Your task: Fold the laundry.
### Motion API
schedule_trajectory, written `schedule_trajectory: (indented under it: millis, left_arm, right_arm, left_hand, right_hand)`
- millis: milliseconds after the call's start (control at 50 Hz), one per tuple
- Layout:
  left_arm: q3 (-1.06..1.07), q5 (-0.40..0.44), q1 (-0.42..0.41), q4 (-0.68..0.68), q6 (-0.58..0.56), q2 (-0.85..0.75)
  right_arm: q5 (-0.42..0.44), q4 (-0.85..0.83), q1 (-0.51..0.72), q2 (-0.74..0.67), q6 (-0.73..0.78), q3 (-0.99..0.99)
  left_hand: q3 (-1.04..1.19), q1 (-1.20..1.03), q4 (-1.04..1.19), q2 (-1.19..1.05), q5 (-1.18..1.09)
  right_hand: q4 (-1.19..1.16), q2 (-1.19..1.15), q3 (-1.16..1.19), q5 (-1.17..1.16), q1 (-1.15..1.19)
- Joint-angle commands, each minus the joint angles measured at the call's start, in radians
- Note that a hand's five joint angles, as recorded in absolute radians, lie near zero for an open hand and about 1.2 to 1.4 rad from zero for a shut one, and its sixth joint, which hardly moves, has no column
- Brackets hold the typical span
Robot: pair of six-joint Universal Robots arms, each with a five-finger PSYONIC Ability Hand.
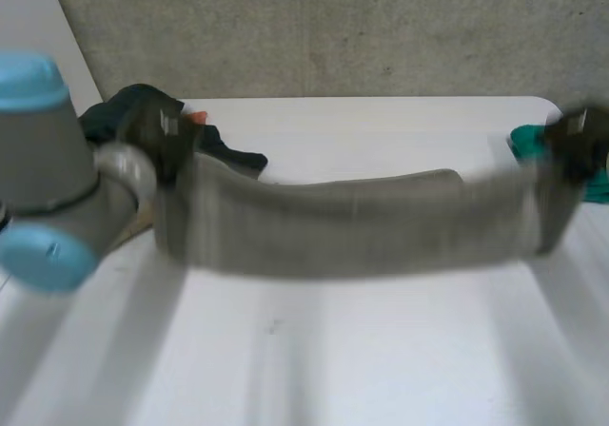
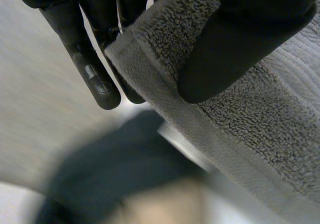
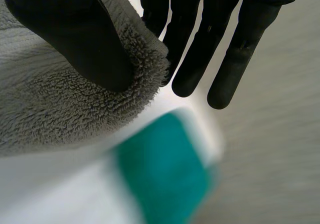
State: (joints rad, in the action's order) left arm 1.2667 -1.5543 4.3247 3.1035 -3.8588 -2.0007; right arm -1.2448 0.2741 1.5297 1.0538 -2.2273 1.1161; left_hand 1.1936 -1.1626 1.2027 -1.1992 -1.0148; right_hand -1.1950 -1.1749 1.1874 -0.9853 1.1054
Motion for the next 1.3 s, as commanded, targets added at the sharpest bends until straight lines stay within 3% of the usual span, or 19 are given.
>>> schedule_trajectory:
  millis: [20, 60, 140, 260, 400, 600, 760, 940, 1060, 1180, 1300]
  left_arm:
    - [-0.351, 0.022, 0.012, 0.329, 0.117, -0.023]
    - [-0.356, 0.014, 0.024, 0.455, 0.213, -0.009]
    - [-0.336, -0.004, 0.038, 0.526, 0.289, -0.003]
    - [-0.254, -0.009, 0.061, 0.448, 0.301, -0.010]
    - [-0.092, 0.031, 0.056, 0.468, 0.308, -0.024]
    - [0.152, 0.056, 0.001, 0.428, 0.302, -0.090]
    - [0.381, 0.020, -0.043, 0.207, 0.256, -0.003]
    - [0.650, -0.099, -0.042, -0.204, 0.130, 0.308]
    - [0.703, -0.060, -0.023, -0.336, 0.113, 0.419]
    - [0.628, 0.007, -0.034, -0.232, 0.122, 0.355]
    - [0.449, -0.061, -0.054, -0.019, 0.162, 0.174]
  right_arm:
    - [-0.090, -0.513, 0.050, 0.032, -0.391, -0.239]
    - [-0.096, -0.701, 0.050, 0.066, -0.499, -0.202]
    - [-0.091, -0.817, 0.046, 0.104, -0.548, -0.105]
    - [-0.062, -0.754, 0.047, 0.083, -0.525, -0.036]
    - [-0.041, -0.667, 0.046, 0.055, -0.492, 0.042]
    - [0.021, -0.503, 0.024, -0.014, -0.365, 0.206]
    - [0.036, -0.232, -0.074, 0.024, -0.131, 0.347]
    - [0.068, 0.241, -0.287, 0.237, 0.228, 0.494]
    - [0.116, 0.343, -0.361, 0.302, 0.454, 0.568]
    - [0.140, 0.226, -0.289, 0.249, 0.344, 0.538]
    - [0.131, -0.010, -0.197, 0.137, 0.123, 0.437]
  left_hand:
    - [0.203, -0.234, 0.194, -0.197, -0.207]
    - [0.203, -0.234, 0.194, -0.197, -0.207]
    - [0.203, -0.234, 0.194, -0.197, -0.207]
    - [0.203, -0.234, 0.194, -0.197, -0.207]
    - [0.203, -0.234, 0.194, -0.197, -0.207]
    - [0.203, -0.234, 0.194, -0.197, -0.207]
    - [0.203, -0.234, 0.194, -0.197, -0.207]
    - [0.203, -0.234, 0.194, -0.197, -0.207]
    - [0.203, -0.234, 0.194, -0.197, -0.207]
    - [0.203, -0.234, 0.194, -0.197, -0.207]
    - [0.203, -0.234, 0.194, -0.197, -0.207]
  right_hand:
    - [-0.201, -0.221, 0.209, -0.236, 0.291]
    - [-0.201, -0.221, 0.209, -0.236, 0.291]
    - [-0.201, -0.221, 0.209, -0.236, 0.291]
    - [-0.201, -0.221, 0.209, -0.236, 0.291]
    - [-0.201, -0.221, 0.209, -0.236, 0.291]
    - [-0.201, -0.221, 0.209, -0.236, 0.291]
    - [-0.201, -0.221, 0.209, -0.236, 0.291]
    - [-0.201, -0.221, 0.209, -0.236, 0.291]
    - [-0.201, -0.221, 0.209, -0.236, 0.291]
    - [-0.201, -0.221, 0.209, -0.236, 0.291]
    - [-0.201, -0.221, 0.209, -0.236, 0.291]
